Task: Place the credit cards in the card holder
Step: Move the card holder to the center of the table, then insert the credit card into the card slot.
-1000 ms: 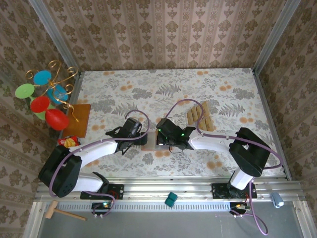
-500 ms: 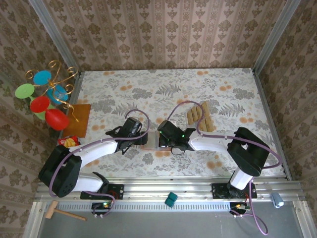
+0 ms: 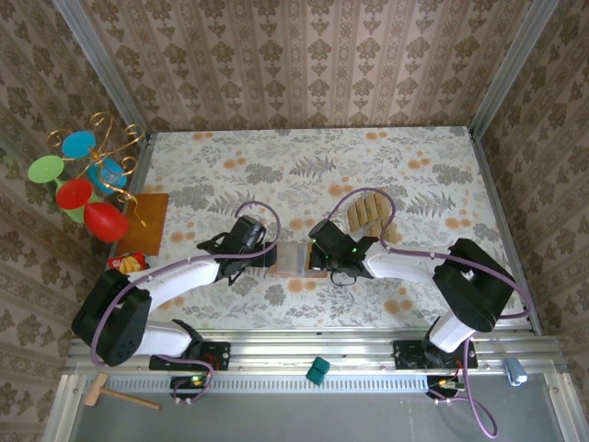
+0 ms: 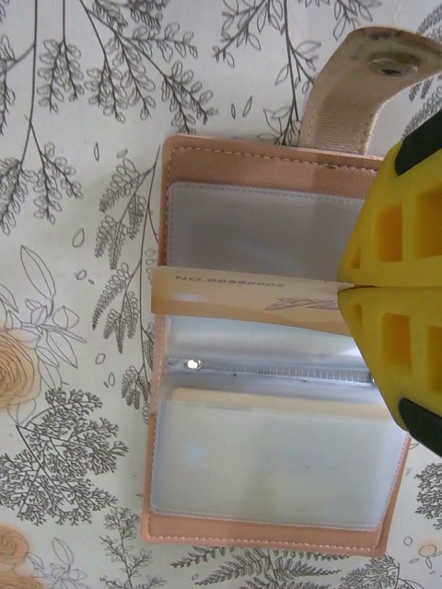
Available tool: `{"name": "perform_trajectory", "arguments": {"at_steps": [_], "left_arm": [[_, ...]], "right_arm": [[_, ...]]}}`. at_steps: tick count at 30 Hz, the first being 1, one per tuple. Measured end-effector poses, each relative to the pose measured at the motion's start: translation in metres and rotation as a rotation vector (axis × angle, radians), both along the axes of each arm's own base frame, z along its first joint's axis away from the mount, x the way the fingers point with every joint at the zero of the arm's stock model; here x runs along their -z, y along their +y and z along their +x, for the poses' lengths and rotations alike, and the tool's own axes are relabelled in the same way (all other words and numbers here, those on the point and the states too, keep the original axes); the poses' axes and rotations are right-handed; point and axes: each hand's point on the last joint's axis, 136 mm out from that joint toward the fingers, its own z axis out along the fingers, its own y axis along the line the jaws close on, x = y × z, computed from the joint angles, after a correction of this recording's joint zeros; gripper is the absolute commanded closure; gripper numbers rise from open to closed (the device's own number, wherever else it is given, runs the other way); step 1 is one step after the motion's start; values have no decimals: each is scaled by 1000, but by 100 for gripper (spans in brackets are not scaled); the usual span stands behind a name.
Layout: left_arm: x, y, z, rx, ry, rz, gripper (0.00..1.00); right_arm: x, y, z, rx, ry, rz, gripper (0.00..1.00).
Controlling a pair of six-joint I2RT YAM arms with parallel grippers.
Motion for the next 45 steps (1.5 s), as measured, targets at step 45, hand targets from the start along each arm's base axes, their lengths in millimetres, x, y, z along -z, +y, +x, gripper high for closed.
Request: {"name": "perform_trajectory", "arguments": {"at_steps": [45], "left_arm": [[30, -35, -13, 210, 6, 138, 13]], "right_arm": [[-10, 0, -4, -62, -4, 143, 100]]}}
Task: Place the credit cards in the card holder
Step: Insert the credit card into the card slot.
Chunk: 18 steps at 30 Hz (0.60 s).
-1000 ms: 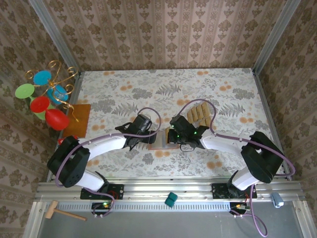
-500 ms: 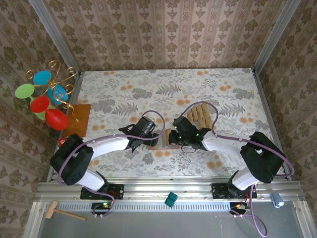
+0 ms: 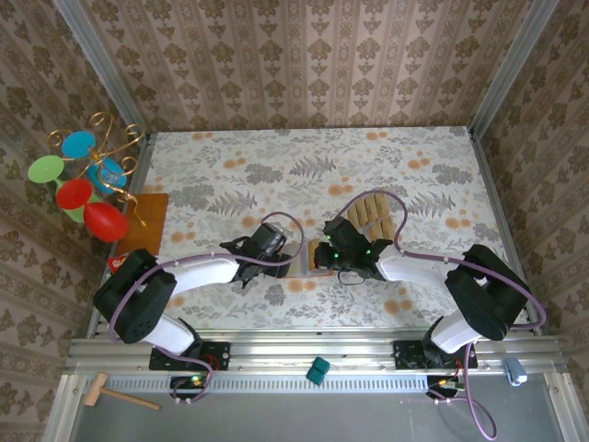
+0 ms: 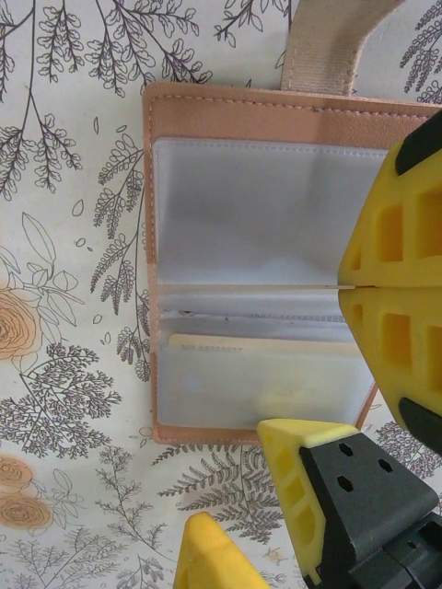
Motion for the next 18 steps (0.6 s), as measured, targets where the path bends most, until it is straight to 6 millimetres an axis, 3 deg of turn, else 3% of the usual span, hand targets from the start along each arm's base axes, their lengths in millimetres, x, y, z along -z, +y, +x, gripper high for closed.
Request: {"name": "perform_trajectory", "arguments": {"at_steps": [11, 18], "left_arm": [[0, 2, 1, -11, -11, 5, 13], [0, 3, 2, -18, -15, 8, 13]], "right_arm": [[4, -7, 2, 9, 7, 46, 100], [-5, -8, 5, 0, -22, 125, 100]]}}
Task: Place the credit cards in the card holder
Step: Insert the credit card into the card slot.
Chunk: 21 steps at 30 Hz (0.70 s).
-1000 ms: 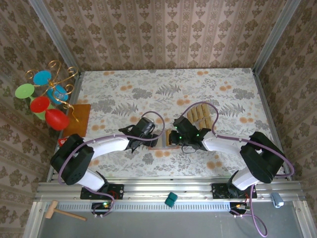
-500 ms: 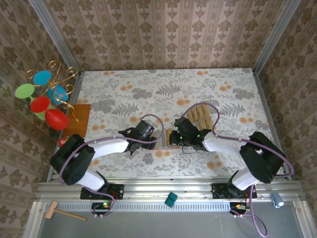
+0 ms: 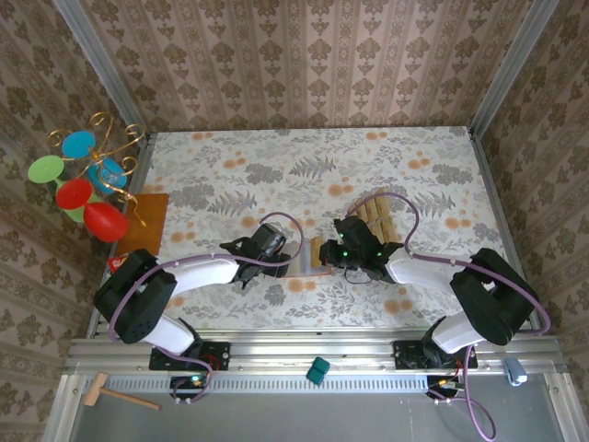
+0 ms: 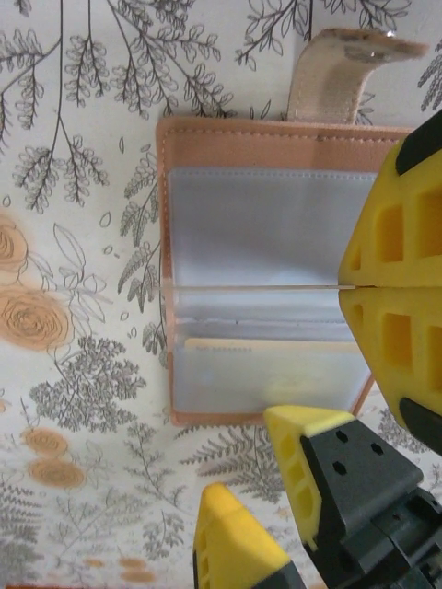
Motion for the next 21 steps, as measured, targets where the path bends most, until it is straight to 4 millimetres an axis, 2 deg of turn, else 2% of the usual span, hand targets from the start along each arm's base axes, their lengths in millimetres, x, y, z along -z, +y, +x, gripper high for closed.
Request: {"name": "perform_trajectory", "arguments": {"at_steps": [10, 21], "left_arm": [[0, 1, 0, -6, -1, 4, 13], [1, 2, 0, -9, 0, 3, 13]], "right_arm": [[-6, 14, 1, -66, -42, 134, 100], [7, 18, 1, -78, -31, 197, 100]]}}
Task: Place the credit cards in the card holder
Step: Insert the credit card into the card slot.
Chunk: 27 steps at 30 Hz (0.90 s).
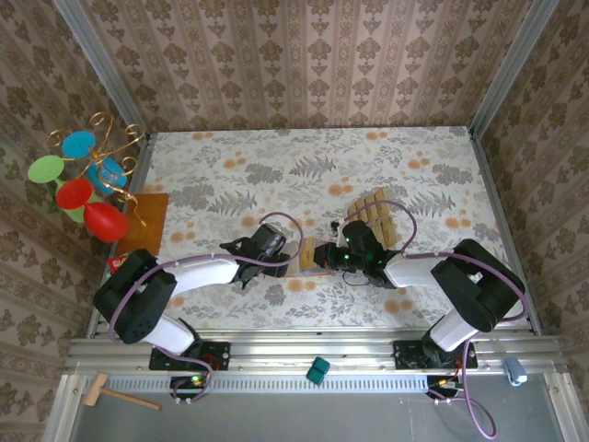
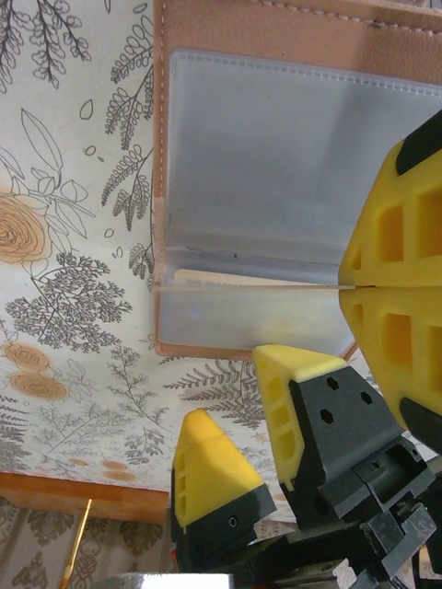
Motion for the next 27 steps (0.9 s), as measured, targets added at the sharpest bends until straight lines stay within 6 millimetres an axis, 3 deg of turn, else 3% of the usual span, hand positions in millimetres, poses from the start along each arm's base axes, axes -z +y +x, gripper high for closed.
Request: {"name": "perform_trajectory", "arguments": {"at_steps": [27], "left_arm": [[0, 0, -1, -8, -3, -3, 14]], "right_arm": [[9, 1, 2, 30, 18, 79, 100]]}}
